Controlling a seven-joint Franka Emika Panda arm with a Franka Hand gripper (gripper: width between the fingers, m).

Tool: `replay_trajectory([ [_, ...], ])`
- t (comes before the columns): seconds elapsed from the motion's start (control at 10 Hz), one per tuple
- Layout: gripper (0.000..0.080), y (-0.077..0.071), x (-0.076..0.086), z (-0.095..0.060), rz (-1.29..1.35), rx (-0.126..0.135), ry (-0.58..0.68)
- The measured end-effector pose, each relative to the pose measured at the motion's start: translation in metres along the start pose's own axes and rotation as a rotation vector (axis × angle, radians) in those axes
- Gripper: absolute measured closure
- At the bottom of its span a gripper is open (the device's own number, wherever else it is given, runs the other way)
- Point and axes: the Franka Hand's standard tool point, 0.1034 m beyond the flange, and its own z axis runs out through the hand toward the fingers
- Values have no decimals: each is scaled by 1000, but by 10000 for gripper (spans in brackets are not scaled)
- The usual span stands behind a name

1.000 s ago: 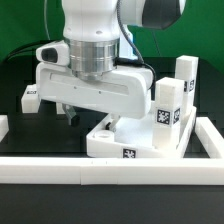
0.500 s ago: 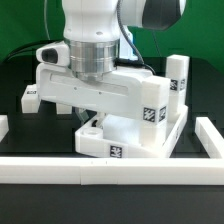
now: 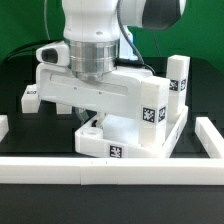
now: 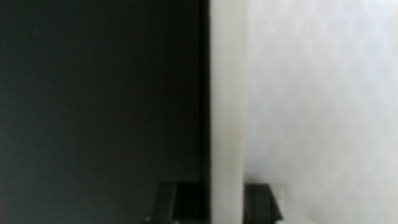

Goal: Assemble desk

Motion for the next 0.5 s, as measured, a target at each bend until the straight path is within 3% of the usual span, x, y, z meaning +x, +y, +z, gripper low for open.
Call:
replay_trajectory([
  [0.5,735,0,0,0,-9,0,0],
])
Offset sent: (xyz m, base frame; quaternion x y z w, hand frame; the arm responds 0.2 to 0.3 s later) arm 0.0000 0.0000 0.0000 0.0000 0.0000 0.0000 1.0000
